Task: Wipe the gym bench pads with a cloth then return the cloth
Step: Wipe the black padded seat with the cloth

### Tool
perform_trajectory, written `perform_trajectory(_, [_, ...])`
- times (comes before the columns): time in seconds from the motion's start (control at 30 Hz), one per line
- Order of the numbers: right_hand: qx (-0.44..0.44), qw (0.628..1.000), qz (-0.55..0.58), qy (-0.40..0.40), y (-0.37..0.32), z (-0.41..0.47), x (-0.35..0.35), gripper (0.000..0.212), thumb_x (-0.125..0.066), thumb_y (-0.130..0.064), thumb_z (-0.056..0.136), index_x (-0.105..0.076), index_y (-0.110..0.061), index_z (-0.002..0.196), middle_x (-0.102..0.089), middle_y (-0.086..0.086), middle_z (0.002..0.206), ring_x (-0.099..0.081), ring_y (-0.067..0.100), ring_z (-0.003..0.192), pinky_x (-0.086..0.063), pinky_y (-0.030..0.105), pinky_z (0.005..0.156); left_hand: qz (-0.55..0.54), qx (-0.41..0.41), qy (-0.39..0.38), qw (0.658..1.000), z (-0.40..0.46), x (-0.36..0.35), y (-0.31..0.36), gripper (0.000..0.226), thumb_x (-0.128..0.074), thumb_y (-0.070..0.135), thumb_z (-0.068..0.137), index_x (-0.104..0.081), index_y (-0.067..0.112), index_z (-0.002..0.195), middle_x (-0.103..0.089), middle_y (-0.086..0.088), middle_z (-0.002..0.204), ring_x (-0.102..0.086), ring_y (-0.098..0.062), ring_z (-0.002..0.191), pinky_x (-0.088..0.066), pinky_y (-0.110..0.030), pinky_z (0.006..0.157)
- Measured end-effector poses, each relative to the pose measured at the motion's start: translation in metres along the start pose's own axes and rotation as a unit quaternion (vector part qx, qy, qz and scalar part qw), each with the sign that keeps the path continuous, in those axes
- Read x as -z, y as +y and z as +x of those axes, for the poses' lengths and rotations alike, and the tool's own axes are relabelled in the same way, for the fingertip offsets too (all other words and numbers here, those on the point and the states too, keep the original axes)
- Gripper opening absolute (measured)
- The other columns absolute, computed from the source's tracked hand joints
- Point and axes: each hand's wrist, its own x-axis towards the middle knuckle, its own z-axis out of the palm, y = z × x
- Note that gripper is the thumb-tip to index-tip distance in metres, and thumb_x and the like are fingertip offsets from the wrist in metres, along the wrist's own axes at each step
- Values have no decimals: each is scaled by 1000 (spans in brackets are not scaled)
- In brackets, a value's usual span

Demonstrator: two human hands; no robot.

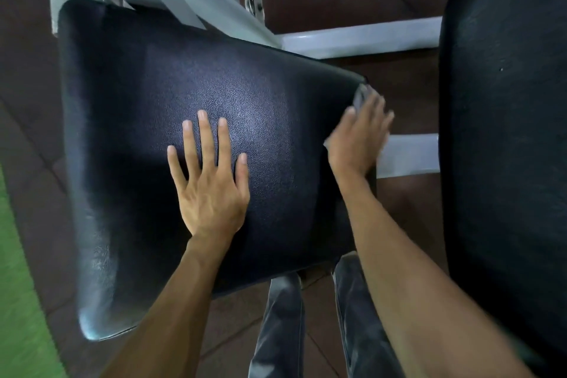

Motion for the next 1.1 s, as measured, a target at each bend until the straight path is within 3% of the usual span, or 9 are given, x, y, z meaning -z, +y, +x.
perform_trajectory(0.1, [173,983,-61,27,-35,-12,-13,54,-27,-35,102,-32,-13,151,-27,9,160,-19,32,149,-16,49,121,-3,-3,0,1000,2,1,1,61,-23,46,107,-8,21,160,2,-5,169,1,-26,155,-3,-51,125])
perform_trajectory(0.2, [322,938,-124,-23,-6,-46,-8,56,-29,-41,103,-27,-17,153,-24,4,161,-22,24,149,-25,46,117,-13,-4,0,1000,0,2,0,61,-23,45,107,-8,21,160,3,-4,169,2,-25,155,-4,-51,125])
perform_trajectory(0.27, [308,946,-96,-22,14,-34,1,59,-32,-44,102,-20,-20,155,-18,5,163,-21,24,149,-28,44,116,-10,-1,3,1000,0,0,0,61,-23,46,106,-9,21,160,2,-4,169,2,-24,155,-3,-51,125])
perform_trajectory(0.37, [246,969,-24,-16,19,-12,7,68,-38,-47,100,-12,-21,156,-6,9,165,-9,25,152,-13,49,122,-6,1,4,1000,1,-1,0,61,-24,46,106,-9,21,160,2,-4,169,2,-24,155,-3,-50,125])
perform_trajectory(0.57, [209,975,76,-29,13,-19,13,85,-41,-63,92,-1,-26,156,14,7,164,5,23,152,3,58,119,-5,-1,5,1000,2,-2,0,61,-25,46,107,-9,22,160,1,-4,169,1,-24,155,-3,-50,124])
perform_trajectory(0.67, [142,986,92,-3,12,-10,17,82,-35,-65,93,0,-27,156,13,6,164,6,26,152,2,59,118,-10,2,6,1000,2,-2,-1,61,-25,46,107,-8,22,160,1,-4,169,1,-24,155,-3,-50,124])
perform_trajectory(0.8, [37,991,120,-38,4,4,5,79,-34,-64,95,-6,-23,156,-2,10,165,4,29,152,-7,54,122,-10,0,6,1000,2,-3,-1,61,-24,46,106,-8,23,160,1,-4,169,1,-25,155,-4,-51,125])
perform_trajectory(0.9, [50,993,109,-15,-1,7,-4,73,-35,-59,97,-15,-21,156,-13,10,163,-4,29,151,-13,49,123,-10,3,3,1000,2,-2,0,61,-24,46,106,-9,22,160,1,-4,169,1,-25,155,-4,-51,124])
perform_trajectory(1.1, [192,978,85,-19,-16,1,-8,71,-40,-53,97,-23,-15,154,-18,11,162,-7,30,151,-16,48,122,-8,3,8,1000,1,-2,1,60,-24,45,107,-9,22,160,-1,-5,169,0,-25,155,-4,-51,124])
